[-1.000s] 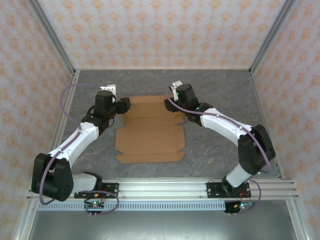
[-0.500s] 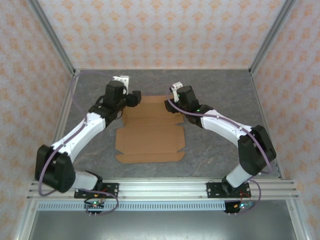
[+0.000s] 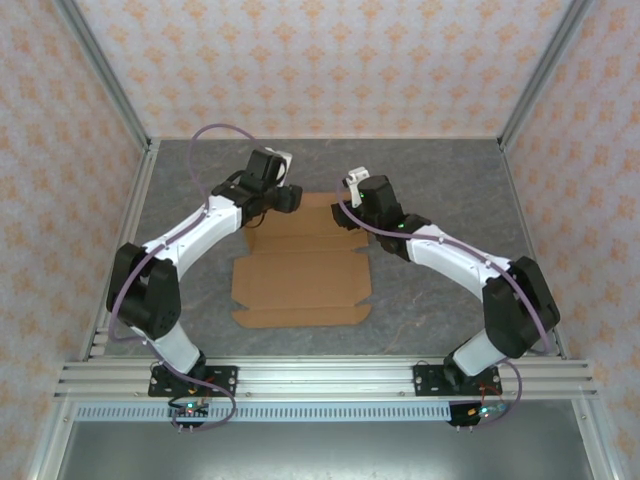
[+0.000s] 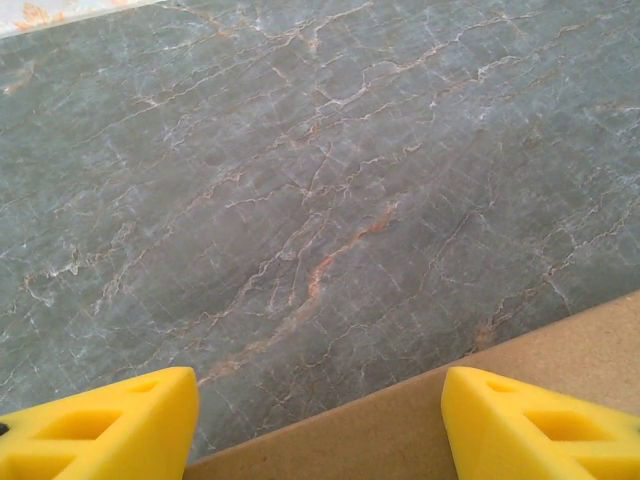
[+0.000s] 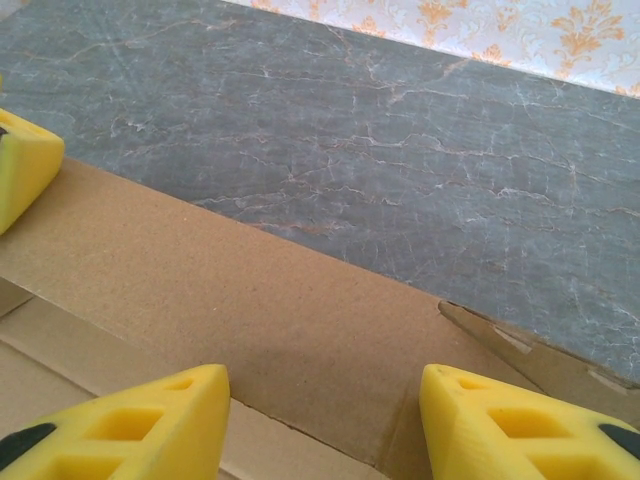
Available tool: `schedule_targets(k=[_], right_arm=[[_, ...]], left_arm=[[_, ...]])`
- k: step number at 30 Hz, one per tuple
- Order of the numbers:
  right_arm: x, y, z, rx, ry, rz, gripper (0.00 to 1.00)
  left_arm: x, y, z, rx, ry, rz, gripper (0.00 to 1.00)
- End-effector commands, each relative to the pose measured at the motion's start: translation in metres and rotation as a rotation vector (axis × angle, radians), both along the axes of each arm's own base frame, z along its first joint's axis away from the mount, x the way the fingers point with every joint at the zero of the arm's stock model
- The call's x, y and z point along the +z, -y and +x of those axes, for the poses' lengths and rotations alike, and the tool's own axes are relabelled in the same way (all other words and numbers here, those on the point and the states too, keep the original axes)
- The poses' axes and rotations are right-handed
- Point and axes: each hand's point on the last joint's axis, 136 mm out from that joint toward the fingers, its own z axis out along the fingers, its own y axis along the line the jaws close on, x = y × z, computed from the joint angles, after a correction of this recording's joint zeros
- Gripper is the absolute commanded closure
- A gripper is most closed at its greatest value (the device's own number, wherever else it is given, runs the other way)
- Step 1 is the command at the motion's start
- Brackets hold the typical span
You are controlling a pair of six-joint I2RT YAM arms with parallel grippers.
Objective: Fold the paper box
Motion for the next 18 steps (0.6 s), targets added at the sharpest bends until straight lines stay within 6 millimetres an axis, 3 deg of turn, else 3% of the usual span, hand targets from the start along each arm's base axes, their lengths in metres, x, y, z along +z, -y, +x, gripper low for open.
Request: schedule_targets(k=[1,7,12,18], right_arm=[[0.015,0.006,-0.006,-0.008,0.020,0.026,0.46],[0.035,0.015,-0.015,-0.020,0.053,0.047,0.42],[0.046,0.037,-0.025,-0.077,0.078,0.033,0.37],[0.029,0.064,-0.028,-0.142,0.039,0.034,0.35]], left_arm=[[-0.014,-0.006,-0.018,-0.016,-0.030,0.057,0.34],[-0.013,-0.010,-0.021,-0.012,0.029,0.058,0.34],[-0.010,-0.010,-0.025,-0.017,0.078,0.046,0.34],[-0.008,-0.011,-0.024,-0.018,0.092,0.054,0.34]])
